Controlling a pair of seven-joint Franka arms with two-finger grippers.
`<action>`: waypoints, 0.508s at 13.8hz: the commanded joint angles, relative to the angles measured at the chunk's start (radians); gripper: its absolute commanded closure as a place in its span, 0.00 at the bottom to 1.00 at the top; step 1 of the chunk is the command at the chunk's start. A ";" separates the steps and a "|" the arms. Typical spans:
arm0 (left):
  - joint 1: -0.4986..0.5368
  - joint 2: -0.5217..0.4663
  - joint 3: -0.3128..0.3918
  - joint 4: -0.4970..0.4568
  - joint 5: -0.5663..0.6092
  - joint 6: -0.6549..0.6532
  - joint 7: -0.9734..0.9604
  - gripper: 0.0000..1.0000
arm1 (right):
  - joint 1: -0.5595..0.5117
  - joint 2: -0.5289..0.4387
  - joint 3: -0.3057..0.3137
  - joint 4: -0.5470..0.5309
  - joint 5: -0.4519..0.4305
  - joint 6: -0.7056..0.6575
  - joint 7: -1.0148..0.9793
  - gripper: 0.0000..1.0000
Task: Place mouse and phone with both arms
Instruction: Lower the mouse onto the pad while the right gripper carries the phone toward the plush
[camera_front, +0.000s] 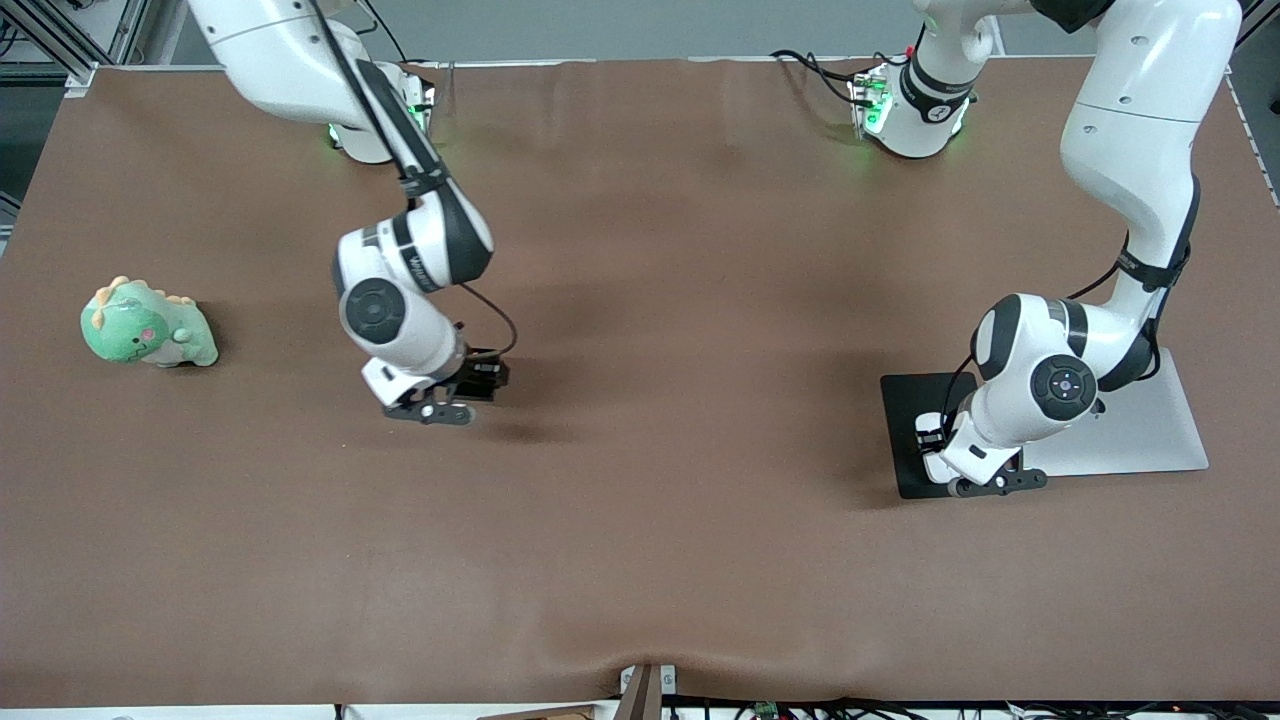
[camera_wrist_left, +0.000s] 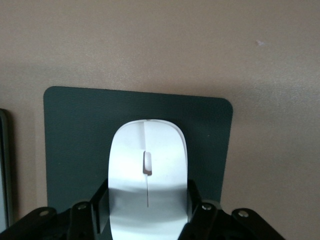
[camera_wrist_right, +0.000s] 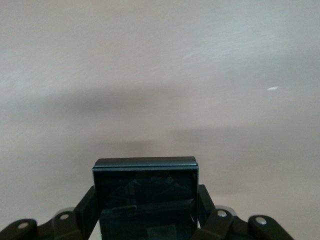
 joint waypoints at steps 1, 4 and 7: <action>0.018 0.008 -0.015 -0.011 0.031 0.025 0.007 0.79 | -0.081 -0.043 0.014 -0.034 -0.001 -0.042 -0.012 1.00; 0.016 0.011 -0.015 -0.011 0.029 0.026 0.007 0.00 | -0.174 -0.080 0.014 -0.076 -0.002 -0.050 -0.073 1.00; 0.015 0.009 -0.015 -0.011 0.029 0.026 0.005 0.00 | -0.266 -0.092 0.014 -0.099 -0.002 -0.050 -0.165 1.00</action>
